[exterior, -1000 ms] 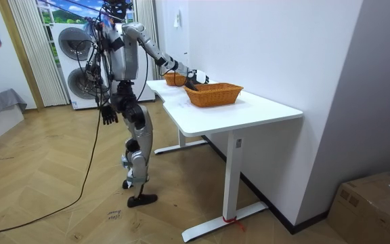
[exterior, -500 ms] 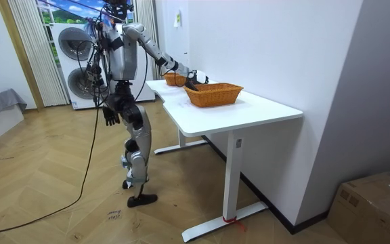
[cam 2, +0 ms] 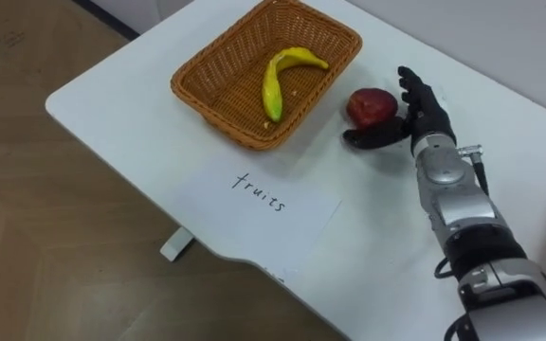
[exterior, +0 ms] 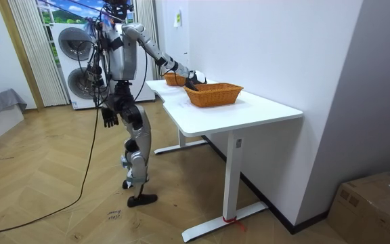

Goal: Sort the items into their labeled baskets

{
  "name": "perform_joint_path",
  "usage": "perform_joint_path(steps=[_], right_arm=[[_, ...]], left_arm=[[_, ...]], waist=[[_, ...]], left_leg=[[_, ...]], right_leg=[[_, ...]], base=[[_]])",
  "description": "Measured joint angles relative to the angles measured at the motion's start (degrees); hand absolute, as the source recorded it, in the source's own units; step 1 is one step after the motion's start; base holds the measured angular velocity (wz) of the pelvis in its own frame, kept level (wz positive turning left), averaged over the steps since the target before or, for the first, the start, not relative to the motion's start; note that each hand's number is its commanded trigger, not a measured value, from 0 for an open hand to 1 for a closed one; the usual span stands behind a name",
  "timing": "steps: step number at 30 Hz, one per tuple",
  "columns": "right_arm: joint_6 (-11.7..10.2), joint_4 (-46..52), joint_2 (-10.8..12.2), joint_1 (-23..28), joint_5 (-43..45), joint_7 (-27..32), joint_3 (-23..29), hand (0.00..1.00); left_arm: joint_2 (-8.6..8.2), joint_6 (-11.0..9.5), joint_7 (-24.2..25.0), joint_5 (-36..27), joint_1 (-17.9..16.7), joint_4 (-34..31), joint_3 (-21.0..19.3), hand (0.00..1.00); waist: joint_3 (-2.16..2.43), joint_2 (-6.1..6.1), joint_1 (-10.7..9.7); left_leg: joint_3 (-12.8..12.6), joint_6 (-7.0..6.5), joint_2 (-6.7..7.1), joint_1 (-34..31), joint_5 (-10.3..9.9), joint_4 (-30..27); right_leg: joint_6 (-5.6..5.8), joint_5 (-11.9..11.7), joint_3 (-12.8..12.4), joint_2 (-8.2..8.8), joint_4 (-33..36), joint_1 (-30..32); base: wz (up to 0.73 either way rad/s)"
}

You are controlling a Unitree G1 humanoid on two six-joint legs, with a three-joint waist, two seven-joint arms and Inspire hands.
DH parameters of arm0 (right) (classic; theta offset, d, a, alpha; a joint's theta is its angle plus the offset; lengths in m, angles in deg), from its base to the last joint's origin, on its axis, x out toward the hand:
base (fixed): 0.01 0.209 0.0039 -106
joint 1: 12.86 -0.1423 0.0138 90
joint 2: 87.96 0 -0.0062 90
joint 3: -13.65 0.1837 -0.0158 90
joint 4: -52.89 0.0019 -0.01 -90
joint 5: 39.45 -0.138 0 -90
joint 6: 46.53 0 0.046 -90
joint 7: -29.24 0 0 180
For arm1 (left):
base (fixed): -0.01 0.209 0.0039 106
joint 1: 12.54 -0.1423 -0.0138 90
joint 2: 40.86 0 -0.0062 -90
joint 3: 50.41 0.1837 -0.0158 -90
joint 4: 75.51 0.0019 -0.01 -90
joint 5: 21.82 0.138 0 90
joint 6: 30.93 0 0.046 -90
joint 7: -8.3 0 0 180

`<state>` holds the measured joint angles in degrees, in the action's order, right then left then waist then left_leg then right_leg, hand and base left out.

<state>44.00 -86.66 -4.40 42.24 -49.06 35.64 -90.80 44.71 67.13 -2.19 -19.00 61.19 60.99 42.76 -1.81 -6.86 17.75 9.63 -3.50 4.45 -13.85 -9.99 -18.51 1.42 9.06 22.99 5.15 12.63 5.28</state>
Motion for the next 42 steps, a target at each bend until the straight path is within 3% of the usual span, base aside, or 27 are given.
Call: perform_joint_path(steps=[11, 25, 30, 34, 36, 37, 38, 39, 42], right_arm=[[-0.41, -4.10, -0.25, -1.75, 4.49, -2.36, -2.13, 0.00], [0.89, -5.41, -1.32, -2.28, 6.29, -3.52, -4.36, 0.00], [2.10, -5.33, -1.86, -2.42, 9.75, -4.52, -4.41, 0.00], [2.19, -5.77, -1.86, -2.93, 11.53, -4.63, -4.42, 0.00], [2.50, -5.64, -1.85, -3.35, 13.04, -4.65, -4.49, 0.00], [2.74, -5.56, -1.84, -3.79, 14.02, -4.66, -4.51, 0.42], [2.82, -5.56, -1.83, -3.94, 14.48, -4.67, -4.54, 0.60], [3.10, -5.56, -1.81, -3.98, 14.87, -4.65, -4.55, 1.00], [3.36, -5.57, -1.81, -4.15, 16.57, -4.65, -4.55, 1.00]], left_arm=[[0.28, 0.74, 0.00, -2.25, 1.55, 2.21, 0.00, 0.00], [0.81, 1.28, 0.09, -3.36, 2.67, 3.14, -0.38, 0.00], [0.91, 1.27, 0.45, -3.27, 3.53, 3.38, -0.72, 0.00], [1.29, 1.26, 1.32, -3.15, 4.00, 3.73, -0.74, 0.00], [1.27, 1.25, 1.92, -3.11, 4.01, 3.72, -0.73, 0.00], [1.33, 1.25, 2.33, -2.99, 4.04, 3.72, -0.74, 0.00], [1.33, 1.26, 2.43, -2.93, 4.04, 3.73, -0.73, 0.00], [1.35, 1.28, 2.62, -2.57, 4.03, 3.74, -0.73, 0.00], [1.46, 1.28, 2.68, -2.58, 4.17, 3.73, -0.72, 0.00]], waist=[[0.18, -0.23, 0.26], [0.49, -0.76, 1.90], [0.35, -1.03, 2.95], [-0.05, -1.67, 3.16], [0.03, -1.82, 3.36], [-0.01, -1.93, 3.38], [-0.04, -1.93, 3.40], [-0.05, -1.92, 3.57], [-0.07, -1.90, 4.23]], left_leg=[[0.04, 0.30, -0.27, 0.23, 0.20, 0.01], [-0.18, 0.60, -0.73, 0.20, 0.37, 0.09], [-0.27, 0.77, -0.89, 0.17, 0.45, 0.25], [-0.03, 1.00, -0.92, -0.03, 0.63, 0.18], [-0.05, 1.03, -0.94, -0.43, 0.65, -0.01], [-0.04, 1.08, -0.97, -0.66, 0.74, -0.03], [-0.05, 1.08, -0.97, -0.68, 0.77, -0.04], [-0.05, 1.08, -0.97, -0.67, 0.79, -0.06], [-0.07, 1.29, -1.00, -0.67, 0.72, -0.06]], right_leg=[[-0.32, -0.23, 0.67, -0.30, -0.25, -0.28], [-0.66, -0.55, 0.79, -0.65, -0.25, -0.27], [-0.85, -0.67, 0.78, -0.76, -0.22, -0.09], [-0.98, -0.74, 0.73, -0.90, -0.16, 0.04], [-1.09, -0.81, 0.74, -0.92, -0.10, 0.42], [-1.23, -0.92, 0.75, -0.94, -0.05, 0.72], [-1.28, -0.96, 0.75, -0.94, -0.07, 0.74], [-1.30, -0.99, 0.74, -0.94, -0.06, 0.74], [-1.38, -1.05, 0.65, -0.96, -0.06, 0.84]], base=[[0.00], [0.00], [-0.01], [0.01], [0.00], [-0.03], [0.00], [0.00], [-0.04]])
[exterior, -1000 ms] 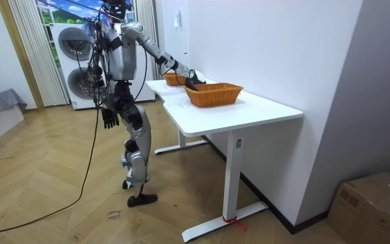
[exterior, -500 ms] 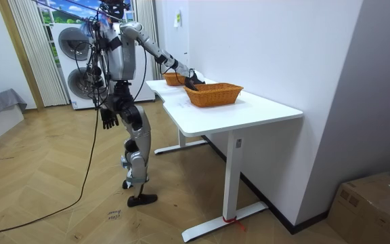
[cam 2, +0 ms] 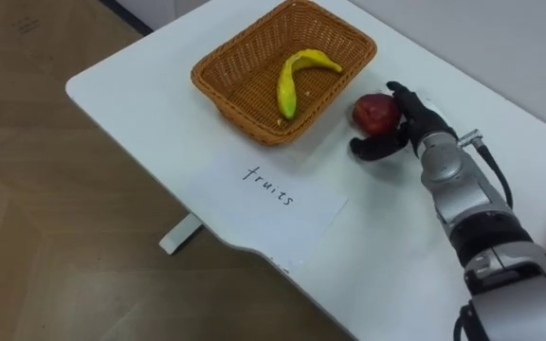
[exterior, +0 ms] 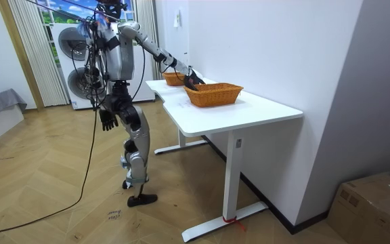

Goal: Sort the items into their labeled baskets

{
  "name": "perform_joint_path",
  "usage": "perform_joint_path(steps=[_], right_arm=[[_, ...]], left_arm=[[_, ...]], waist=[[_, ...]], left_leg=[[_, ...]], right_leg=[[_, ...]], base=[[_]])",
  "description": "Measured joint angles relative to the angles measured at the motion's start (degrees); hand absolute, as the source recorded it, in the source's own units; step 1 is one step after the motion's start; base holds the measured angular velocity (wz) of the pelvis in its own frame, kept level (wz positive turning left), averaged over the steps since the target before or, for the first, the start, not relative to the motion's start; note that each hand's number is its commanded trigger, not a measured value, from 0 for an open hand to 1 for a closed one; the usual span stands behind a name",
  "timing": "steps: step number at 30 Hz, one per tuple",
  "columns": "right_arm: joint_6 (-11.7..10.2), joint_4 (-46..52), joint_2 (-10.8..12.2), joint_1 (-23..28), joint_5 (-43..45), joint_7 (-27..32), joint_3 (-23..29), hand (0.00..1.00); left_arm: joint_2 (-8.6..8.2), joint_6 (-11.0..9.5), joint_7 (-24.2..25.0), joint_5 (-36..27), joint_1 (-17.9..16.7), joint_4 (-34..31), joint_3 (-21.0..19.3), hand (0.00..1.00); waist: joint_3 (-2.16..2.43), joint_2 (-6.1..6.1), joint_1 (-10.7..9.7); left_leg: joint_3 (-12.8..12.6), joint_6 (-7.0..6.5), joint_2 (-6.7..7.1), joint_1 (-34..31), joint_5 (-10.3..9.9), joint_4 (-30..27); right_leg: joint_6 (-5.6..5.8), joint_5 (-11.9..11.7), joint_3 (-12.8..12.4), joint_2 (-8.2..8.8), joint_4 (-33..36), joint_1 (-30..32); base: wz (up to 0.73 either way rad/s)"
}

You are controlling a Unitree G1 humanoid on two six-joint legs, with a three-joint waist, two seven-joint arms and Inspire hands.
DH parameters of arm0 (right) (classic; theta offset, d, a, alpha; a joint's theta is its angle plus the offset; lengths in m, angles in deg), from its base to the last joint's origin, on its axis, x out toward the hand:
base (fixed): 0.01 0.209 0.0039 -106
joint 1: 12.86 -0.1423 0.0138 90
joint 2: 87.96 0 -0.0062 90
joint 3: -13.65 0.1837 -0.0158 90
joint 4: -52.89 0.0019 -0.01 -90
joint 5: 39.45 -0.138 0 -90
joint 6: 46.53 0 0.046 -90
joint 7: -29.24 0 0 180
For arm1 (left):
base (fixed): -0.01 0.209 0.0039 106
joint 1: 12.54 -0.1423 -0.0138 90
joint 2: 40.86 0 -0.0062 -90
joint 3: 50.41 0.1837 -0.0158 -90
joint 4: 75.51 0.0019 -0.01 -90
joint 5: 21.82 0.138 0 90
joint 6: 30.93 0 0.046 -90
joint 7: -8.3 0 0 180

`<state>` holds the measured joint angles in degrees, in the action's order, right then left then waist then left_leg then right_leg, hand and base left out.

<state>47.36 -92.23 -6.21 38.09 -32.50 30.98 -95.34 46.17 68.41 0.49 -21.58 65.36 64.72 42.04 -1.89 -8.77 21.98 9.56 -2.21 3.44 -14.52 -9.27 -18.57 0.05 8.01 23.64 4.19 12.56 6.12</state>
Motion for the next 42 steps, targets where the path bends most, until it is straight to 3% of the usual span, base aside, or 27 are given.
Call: perform_joint_path(steps=[11, 32, 35, 37, 42], right_arm=[[1.80, -0.20, -0.23, -1.48, 5.89, 2.01, -0.01, 1.00], [2.01, -0.01, -0.32, -1.70, 6.39, 1.44, 0.12, 1.00], [2.01, -0.42, -0.66, -1.55, 4.43, 1.23, 0.11, 1.00], [2.29, -0.44, -0.96, -1.39, 1.81, 1.01, 0.19, 1.00], [2.11, -0.21, -1.16, -0.20, -2.37, 0.00, 0.20, 1.00]], left_arm=[[0.29, 0.00, -0.02, -0.02, 0.17, -0.01, 0.00, 0.00], [0.47, -0.08, -0.24, -0.05, 1.17, -0.17, -0.04, 0.00], [0.48, -0.16, -0.24, -0.04, 1.14, -0.46, -0.04, 0.00], [0.48, -0.24, -0.37, -0.10, 0.72, -1.44, -0.36, 0.00], [0.92, -0.75, -0.84, -0.71, 0.66, -1.42, -0.36, 0.00]], waist=[[0.02, -0.04, 0.55], [-0.04, -0.23, 0.33], [-0.36, -0.39, 0.37], [-0.27, -0.89, 0.21], [-0.32, -0.82, -0.41]], left_leg=[[0.05, -0.03, -0.07, -0.43, 0.20, 0.12], [-0.02, 0.00, -0.12, -0.30, 0.23, 0.61], [-0.02, -0.02, -0.15, 0.27, 0.19, 0.63], [-0.10, -0.03, -0.14, 0.27, 0.18, 0.62], [-0.13, -0.12, -0.21, 1.65, 0.13, 0.97]], right_leg=[[-0.08, -0.05, -0.02, -0.10, 0.00, 0.51], [-0.09, -0.06, 0.08, -0.15, -0.18, 0.52], [-0.08, -0.06, 0.26, -0.16, -0.29, -0.12], [-0.06, -0.07, 0.25, -0.18, -0.56, -0.21], [0.01, -0.06, 0.26, -0.20, -0.90, -1.61]], base=[[0.00], [0.00], [0.00], [0.00], [0.01]])
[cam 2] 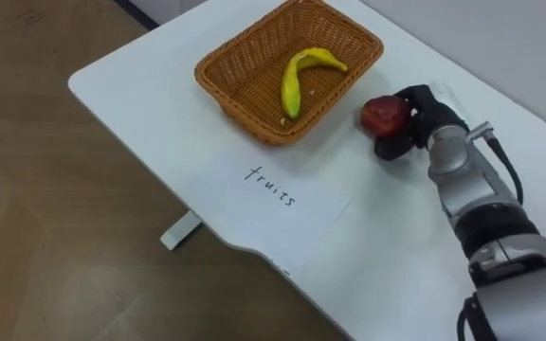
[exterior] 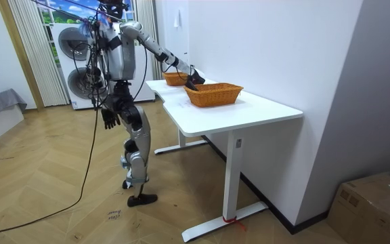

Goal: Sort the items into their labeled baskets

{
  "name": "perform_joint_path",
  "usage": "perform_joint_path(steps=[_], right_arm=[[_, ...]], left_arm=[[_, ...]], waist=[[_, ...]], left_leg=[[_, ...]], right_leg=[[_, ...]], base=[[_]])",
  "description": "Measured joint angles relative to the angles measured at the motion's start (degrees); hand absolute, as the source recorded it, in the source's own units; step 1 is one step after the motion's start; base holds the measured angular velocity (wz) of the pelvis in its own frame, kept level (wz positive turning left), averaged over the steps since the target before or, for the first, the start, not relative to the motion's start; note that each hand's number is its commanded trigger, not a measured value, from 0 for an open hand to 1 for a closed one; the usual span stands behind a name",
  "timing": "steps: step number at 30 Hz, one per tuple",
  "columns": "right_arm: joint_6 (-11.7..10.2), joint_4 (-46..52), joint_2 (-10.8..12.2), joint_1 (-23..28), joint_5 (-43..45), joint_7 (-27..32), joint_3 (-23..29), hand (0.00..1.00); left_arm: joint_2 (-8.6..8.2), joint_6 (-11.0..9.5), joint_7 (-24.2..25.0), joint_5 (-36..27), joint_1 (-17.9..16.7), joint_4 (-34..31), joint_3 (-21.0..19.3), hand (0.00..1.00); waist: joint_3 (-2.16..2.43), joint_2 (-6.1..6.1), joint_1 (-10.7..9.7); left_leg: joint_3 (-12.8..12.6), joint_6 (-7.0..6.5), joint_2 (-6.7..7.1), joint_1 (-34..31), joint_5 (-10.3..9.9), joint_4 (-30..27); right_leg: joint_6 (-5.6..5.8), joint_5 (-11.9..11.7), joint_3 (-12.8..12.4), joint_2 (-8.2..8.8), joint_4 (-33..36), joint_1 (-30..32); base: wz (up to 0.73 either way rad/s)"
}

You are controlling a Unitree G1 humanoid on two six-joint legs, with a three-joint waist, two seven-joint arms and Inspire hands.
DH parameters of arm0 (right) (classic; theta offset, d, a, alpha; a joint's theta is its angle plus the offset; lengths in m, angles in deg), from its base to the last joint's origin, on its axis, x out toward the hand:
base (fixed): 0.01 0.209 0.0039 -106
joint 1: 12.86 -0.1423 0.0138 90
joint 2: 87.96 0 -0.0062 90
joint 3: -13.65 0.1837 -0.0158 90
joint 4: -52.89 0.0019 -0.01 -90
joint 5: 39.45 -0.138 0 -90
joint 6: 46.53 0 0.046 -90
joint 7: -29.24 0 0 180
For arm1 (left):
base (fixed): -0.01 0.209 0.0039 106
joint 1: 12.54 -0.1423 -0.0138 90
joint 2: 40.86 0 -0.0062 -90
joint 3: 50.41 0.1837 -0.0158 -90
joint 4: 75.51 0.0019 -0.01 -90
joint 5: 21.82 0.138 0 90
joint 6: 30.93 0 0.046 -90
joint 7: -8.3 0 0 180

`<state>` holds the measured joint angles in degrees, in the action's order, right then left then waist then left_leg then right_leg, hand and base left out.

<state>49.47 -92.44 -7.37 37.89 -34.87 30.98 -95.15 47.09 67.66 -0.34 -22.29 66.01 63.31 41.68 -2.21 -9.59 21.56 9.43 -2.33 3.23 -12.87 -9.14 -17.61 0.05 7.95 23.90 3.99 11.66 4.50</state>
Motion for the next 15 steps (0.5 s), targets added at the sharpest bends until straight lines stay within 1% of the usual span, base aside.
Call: perform_joint_path(steps=[2, 4, 5, 6, 7, 8, 9, 10, 11, 13, 15], right_arm=[[-0.30, 0.39, 0.00, 0.51, -0.49, -0.56, 0.23, 1.00], [-0.41, 2.39, 0.00, 2.31, -0.58, -2.12, 2.80, 1.00], [-0.54, 2.64, 0.01, 2.73, -0.59, -2.28, 3.01, 1.00], [-0.40, 3.32, 0.02, 3.60, -0.57, -3.01, 3.55, 1.00], [0.15, 3.43, 0.01, 4.22, -0.31, -3.95, 4.44, 1.00], [0.49, 3.66, -0.02, 4.65, -0.16, -4.35, 4.70, 1.00], [1.56, 4.75, -0.09, 5.16, 1.04, -4.59, 4.93, 1.00], [1.99, 6.99, -0.39, 5.87, 1.84, -4.68, 5.04, 1.00], [2.19, 8.27, -0.52, 6.29, 2.04, -4.69, 5.05, 1.00], [2.76, 11.67, -1.42, 6.95, 2.56, -5.04, 5.06, 1.00], [2.85, 13.03, -2.28, 6.95, 2.53, -5.05, 5.08, 1.00]], left_arm=[[0.34, 0.00, -0.46, 0.03, -0.08, 0.05, -0.34, 0.00], [0.27, -0.07, -0.63, 0.01, -0.47, 0.08, -1.78, 0.00], [0.26, -0.08, -0.61, 0.01, -0.67, 0.08, -1.98, 0.00], [0.24, -0.08, -0.55, 0.07, -1.27, 0.08, -2.17, 0.00], [0.18, -0.07, -0.28, 0.22, -1.72, 0.21, -2.31, 0.00], [0.16, -0.04, -0.09, 0.23, -2.00, 0.22, -2.49, 0.00], [0.02, 0.12, 0.41, 0.24, -2.63, -0.02, -3.16, 0.00], [-0.28, 0.17, 0.40, 0.19, -3.38, -0.38, -3.85, 0.00], [-0.55, 0.19, 0.35, 0.17, -3.82, -0.48, -4.32, 0.00], [-1.55, 0.51, 0.37, 0.48, -4.82, -0.57, -5.82, 0.00], [-1.79, 0.61, 0.36, 0.71, -5.08, -0.75, -6.86, 0.00]], waist=[[-0.01, 0.04, -0.80], [0.05, 0.08, -1.52], [0.03, 0.15, -1.87], [0.20, 0.43, -2.48], [0.37, 0.68, -2.67], [0.67, 0.71, -2.75], [0.96, 0.82, -3.08], [1.07, 1.01, -3.82], [1.20, 1.24, -4.14], [1.66, 1.93, -4.57], [1.84, 2.11, -4.66]], left_leg=[[-0.48, -0.08, -0.16, 0.48, -0.12, 0.05], [-0.36, -0.12, -0.14, 0.86, -0.25, 0.02], [-0.29, -0.16, -0.10, 1.15, -0.27, 0.04], [-0.10, -0.26, 0.02, 1.82, -0.33, 0.14], [-0.29, -0.38, 0.05, 2.56, -0.42, 0.32], [-0.51, -0.45, 0.05, 2.67, -0.46, 0.40], [-0.85, -0.52, 0.11, 2.81, -0.51, 0.42], [-0.97, -0.57, 0.26, 2.94, -0.46, 0.52], [-1.03, -0.61, 0.30, 3.02, -0.43, 0.56], [-1.84, -0.77, 0.33, 4.42, -0.33, 1.29], [-2.00, -0.81, 0.32, 5.96, -0.29, 1.99]], right_leg=[[0.00, 0.00, 0.07, -0.03, 0.02, -0.46], [0.02, 0.00, 0.02, -0.05, -0.12, -0.97], [0.02, 0.00, -0.05, -0.03, -0.18, -1.30], [0.09, 0.04, -0.12, 0.03, -0.18, -1.93], [0.15, 0.08, -0.25, 0.09, -0.17, -2.40], [0.22, 0.12, -0.33, 0.14, -0.17, -2.43], [0.41, 0.24, -0.35, 0.29, -0.17, -2.44], [0.56, 0.33, -0.32, 0.50, -0.13, -2.47], [0.57, 0.34, -0.34, 0.56, -0.06, -2.49], [0.63, 0.36, -0.50, 0.83, 0.01, -3.24], [0.70, 0.40, -0.46, 0.90, -0.01, -4.37]], base=[[0.02], [-0.02], [0.05], [0.00], [-0.04], [-0.14], [-0.15], [-0.12], [-0.15], [-0.18], [-0.06]])
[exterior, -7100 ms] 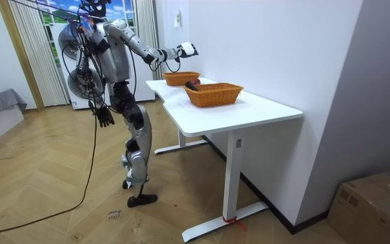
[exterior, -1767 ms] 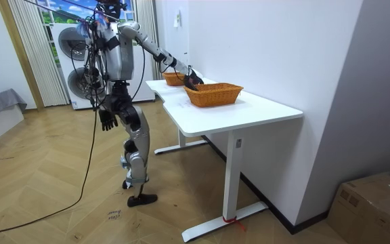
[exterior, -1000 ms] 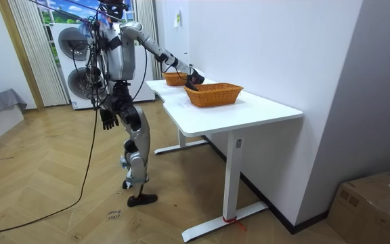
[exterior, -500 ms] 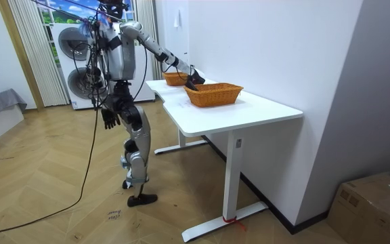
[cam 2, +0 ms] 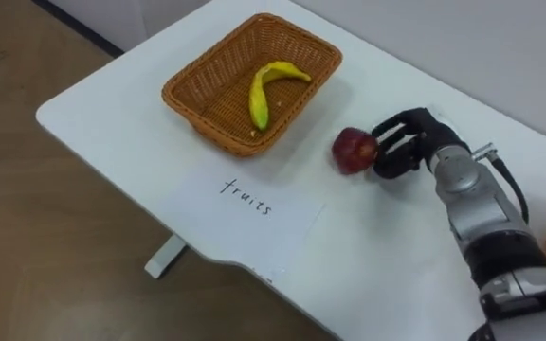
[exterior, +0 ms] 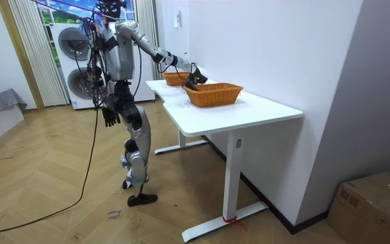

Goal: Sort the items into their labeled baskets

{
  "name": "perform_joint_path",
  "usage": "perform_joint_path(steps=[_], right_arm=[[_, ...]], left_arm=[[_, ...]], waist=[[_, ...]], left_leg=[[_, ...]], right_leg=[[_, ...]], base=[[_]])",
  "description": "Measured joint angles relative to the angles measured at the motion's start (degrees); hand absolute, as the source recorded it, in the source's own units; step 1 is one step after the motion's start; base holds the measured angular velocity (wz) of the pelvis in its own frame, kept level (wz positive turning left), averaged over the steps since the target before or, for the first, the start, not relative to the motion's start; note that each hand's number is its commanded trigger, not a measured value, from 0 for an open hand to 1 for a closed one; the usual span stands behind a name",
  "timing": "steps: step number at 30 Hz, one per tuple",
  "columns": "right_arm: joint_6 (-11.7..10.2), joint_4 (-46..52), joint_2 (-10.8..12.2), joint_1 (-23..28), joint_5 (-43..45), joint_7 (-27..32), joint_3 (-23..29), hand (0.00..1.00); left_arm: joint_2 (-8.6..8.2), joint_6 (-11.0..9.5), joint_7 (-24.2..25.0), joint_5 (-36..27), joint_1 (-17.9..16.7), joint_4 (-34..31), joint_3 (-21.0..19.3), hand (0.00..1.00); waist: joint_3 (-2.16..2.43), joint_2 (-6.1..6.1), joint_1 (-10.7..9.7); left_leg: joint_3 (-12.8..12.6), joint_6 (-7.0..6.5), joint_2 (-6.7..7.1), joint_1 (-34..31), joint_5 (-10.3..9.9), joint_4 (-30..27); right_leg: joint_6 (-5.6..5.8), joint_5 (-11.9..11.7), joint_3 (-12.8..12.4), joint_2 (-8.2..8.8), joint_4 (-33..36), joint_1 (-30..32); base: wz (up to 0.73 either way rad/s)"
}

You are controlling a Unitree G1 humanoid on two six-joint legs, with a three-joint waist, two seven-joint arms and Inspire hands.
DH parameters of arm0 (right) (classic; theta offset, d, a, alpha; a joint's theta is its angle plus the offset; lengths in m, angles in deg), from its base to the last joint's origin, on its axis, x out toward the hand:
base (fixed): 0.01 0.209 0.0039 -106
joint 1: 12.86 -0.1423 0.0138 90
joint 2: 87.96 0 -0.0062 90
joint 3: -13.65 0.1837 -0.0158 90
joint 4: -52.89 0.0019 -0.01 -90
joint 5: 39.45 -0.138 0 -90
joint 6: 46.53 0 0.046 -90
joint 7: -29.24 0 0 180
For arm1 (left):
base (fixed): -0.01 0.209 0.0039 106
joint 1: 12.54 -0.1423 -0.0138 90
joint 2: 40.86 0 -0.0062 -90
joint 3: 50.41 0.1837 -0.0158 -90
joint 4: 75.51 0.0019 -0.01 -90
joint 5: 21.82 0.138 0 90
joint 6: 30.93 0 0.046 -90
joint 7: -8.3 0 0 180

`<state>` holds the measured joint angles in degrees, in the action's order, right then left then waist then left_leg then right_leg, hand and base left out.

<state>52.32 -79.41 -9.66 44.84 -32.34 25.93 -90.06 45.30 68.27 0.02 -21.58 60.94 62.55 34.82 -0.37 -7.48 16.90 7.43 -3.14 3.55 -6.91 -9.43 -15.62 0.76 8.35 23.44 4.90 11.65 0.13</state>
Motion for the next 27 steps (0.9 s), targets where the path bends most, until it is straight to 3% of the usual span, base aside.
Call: perform_joint_path(steps=[12, 13, 14, 15, 16, 27], right_arm=[[2.05, 9.66, -0.68, 0.02, 0.26, -0.04, 2.21, 1.00], [2.09, 10.15, -0.68, 0.01, 0.26, -0.05, 2.21, 0.61], [2.20, 10.28, -0.68, 0.02, 0.27, -0.09, 2.21, 0.54], [2.63, 10.81, -0.68, 0.06, 0.23, -0.24, 2.21, 0.07], [2.73, 11.82, -0.68, 0.24, 0.20, -0.34, 2.21, 0.00], [2.79, 15.48, -0.65, 3.06, 0.59, -0.01, 2.03, 0.00]], left_arm=[[0.01, 1.85, 0.20, 0.00, -4.49, -3.38, -1.10, 0.00], [0.06, 2.00, 0.22, 0.00, -4.72, -3.51, -1.20, 0.00], [0.08, 2.07, 0.22, 0.00, -4.82, -3.63, -1.20, 0.00], [0.10, 2.08, 0.22, 0.00, -5.22, -3.99, -1.23, 0.00], [0.10, 2.08, 0.22, 0.01, -5.78, -4.37, -1.24, 0.00], [0.20, 2.47, 0.17, 0.51, -7.60, -4.81, -1.29, 0.00]], waist=[[0.43, -0.24, -2.54], [0.44, -0.24, -2.55], [0.45, -0.26, -2.55], [0.51, -0.35, -2.49], [0.57, -0.44, -2.48], [0.28, -0.87, -2.02]], left_leg=[[0.52, -0.10, 0.28, 3.75, -0.14, 0.21], [0.58, -0.09, 0.31, 3.76, -0.12, 0.11], [0.62, -0.09, 0.33, 3.76, -0.12, 0.03], [0.64, -0.09, 0.37, 3.79, -0.12, -0.01], [0.64, -0.10, 0.41, 3.82, -0.12, -0.05], [1.14, -0.57, 1.28, 5.61, -0.06, 0.33]], right_leg=[[0.55, 0.42, 0.23, 0.16, -0.04, -4.22], [0.54, 0.42, 0.31, 0.16, -0.05, -4.33], [0.54, 0.42, 0.34, 0.16, -0.05, -4.40], [0.52, 0.45, 0.18, 0.17, -0.06, -4.48], [0.52, 0.48, 0.16, 0.20, -0.09, -4.55], [1.22, 1.55, 0.25, 0.85, -0.12, -6.40]], base=[[0.03], [0.00], [0.03], [0.00], [0.00], [0.04]])
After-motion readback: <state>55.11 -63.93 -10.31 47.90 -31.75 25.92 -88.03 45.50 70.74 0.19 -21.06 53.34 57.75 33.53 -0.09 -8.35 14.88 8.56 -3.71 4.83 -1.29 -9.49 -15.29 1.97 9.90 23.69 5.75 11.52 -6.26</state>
